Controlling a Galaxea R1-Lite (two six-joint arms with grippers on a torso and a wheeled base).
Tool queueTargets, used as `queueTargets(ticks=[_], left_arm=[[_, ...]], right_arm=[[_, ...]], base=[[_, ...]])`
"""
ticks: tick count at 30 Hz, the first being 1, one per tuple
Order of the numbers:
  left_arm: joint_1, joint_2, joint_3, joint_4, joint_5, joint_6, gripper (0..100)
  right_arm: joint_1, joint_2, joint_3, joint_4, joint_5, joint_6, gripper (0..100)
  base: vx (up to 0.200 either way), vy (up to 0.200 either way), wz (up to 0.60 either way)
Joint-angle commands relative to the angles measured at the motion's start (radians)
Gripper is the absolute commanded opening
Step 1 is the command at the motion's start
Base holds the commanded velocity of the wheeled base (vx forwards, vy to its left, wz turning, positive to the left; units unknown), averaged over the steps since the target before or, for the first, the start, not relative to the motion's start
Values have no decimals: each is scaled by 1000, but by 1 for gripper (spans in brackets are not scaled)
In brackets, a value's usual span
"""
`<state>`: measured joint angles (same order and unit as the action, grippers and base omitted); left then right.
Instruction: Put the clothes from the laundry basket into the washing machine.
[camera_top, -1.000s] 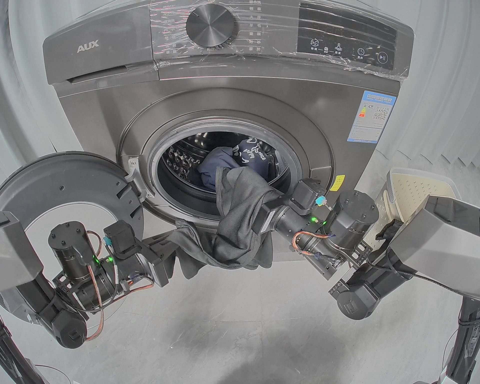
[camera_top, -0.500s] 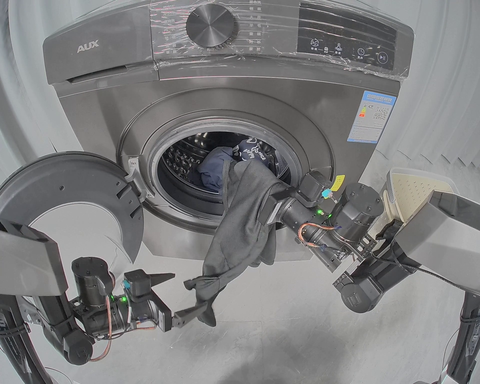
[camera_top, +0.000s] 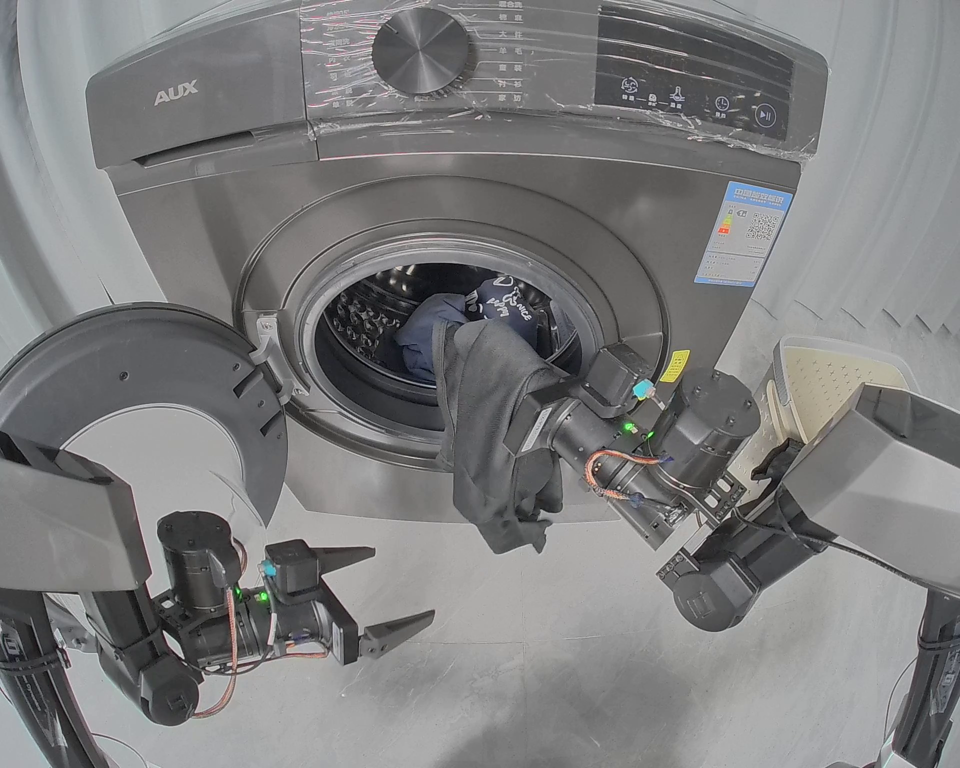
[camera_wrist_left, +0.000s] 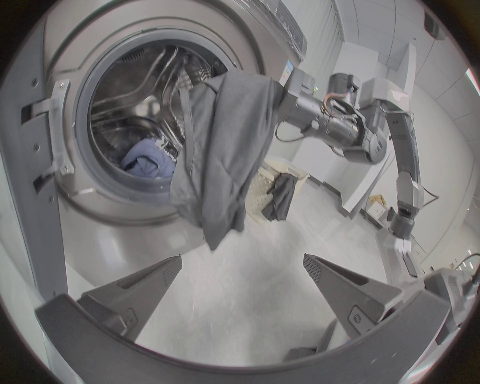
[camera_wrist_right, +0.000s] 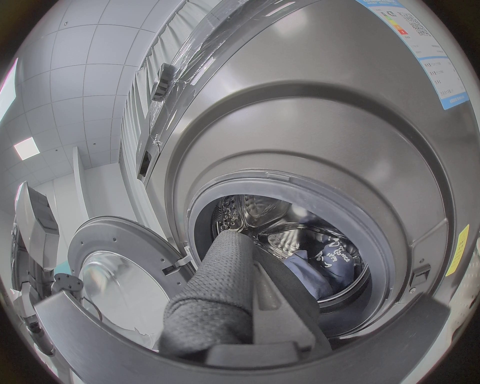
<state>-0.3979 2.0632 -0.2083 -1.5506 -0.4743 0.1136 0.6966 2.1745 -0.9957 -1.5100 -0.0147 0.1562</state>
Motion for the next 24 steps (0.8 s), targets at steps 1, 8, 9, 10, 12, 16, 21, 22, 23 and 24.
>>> queueTargets(ticks=[1,8,9,10,12,16,21,22,23,24], left_arm=[[-41,-11,-129,0,49,-60,100],[-82,17,-290,1,108,-154,100],[-82,28,-303,0,108,-160,100],[-82,35,-316,1,108,-161,100],[-82,60,-353,1,108,-161,100],[-81,101,-413,0,108,-160,100],[-61,146,-490,1,121,-160,100],[-53,156,-505,1,131,-160,100],[-45,164,-517,1,138,-160,100],[-38,175,-533,1,151,-158,100]], right_arm=[[21,5,0,1,-1,-1,0],[50,7,-4,5,-1,-3,0],[55,7,-4,7,-1,-3,0],[61,5,-4,11,-1,-3,0],[72,5,-4,16,-1,-3,0],[95,7,-4,17,-2,-4,0],[123,1,6,16,-5,0,0],[126,-4,11,16,-7,0,0],[129,-5,16,16,-8,0,0],[132,-7,23,16,-13,0,0]], base=[[0,0,0],[0,0,0],[0,0,0],[0,0,0],[0,0,0],[0,0,0],[0,0,0],[0,0,0],[0,0,0],[0,0,0]])
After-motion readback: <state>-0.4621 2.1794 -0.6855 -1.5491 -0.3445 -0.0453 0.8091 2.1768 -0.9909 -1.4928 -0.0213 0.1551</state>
